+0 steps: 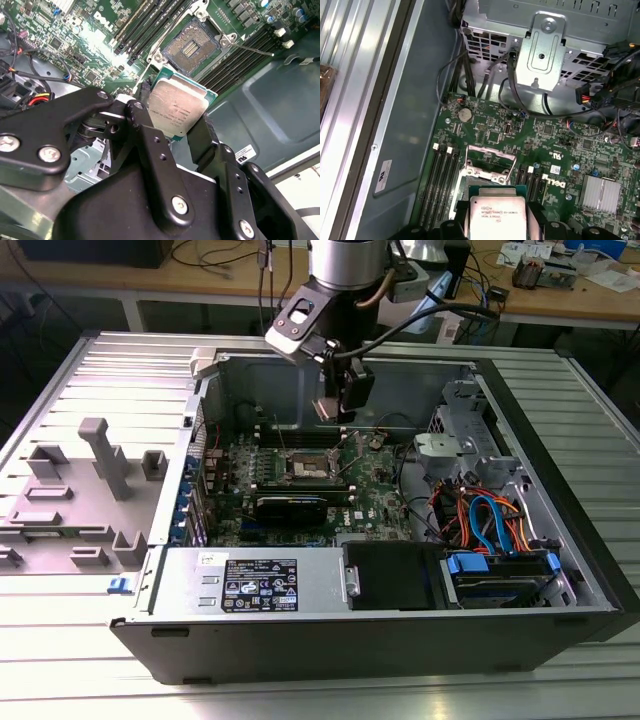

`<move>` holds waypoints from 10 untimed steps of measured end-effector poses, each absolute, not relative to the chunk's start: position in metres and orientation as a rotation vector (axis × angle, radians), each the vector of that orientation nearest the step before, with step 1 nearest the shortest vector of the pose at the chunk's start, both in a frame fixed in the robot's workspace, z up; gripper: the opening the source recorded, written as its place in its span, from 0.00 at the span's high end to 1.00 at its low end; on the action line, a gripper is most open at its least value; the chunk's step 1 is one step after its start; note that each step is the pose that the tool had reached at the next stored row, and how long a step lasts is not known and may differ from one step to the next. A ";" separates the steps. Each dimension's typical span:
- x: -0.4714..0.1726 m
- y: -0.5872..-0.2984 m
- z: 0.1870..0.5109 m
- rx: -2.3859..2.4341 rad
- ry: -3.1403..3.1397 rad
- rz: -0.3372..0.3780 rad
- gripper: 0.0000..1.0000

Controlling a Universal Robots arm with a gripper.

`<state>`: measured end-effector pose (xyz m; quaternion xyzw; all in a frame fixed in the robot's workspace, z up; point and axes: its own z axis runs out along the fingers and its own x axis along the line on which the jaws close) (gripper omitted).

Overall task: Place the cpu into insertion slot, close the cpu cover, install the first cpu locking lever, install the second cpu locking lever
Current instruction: 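Place the cpu into insertion slot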

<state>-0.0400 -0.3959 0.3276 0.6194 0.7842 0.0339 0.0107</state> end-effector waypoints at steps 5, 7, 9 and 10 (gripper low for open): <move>-0.040 -0.396 0.327 1.941 2.441 0.106 0.46; -0.040 -0.396 0.327 1.941 2.441 0.106 0.46; -0.041 -0.396 0.327 1.941 2.441 0.106 0.46; -0.041 -0.396 0.327 1.941 2.441 0.106 0.46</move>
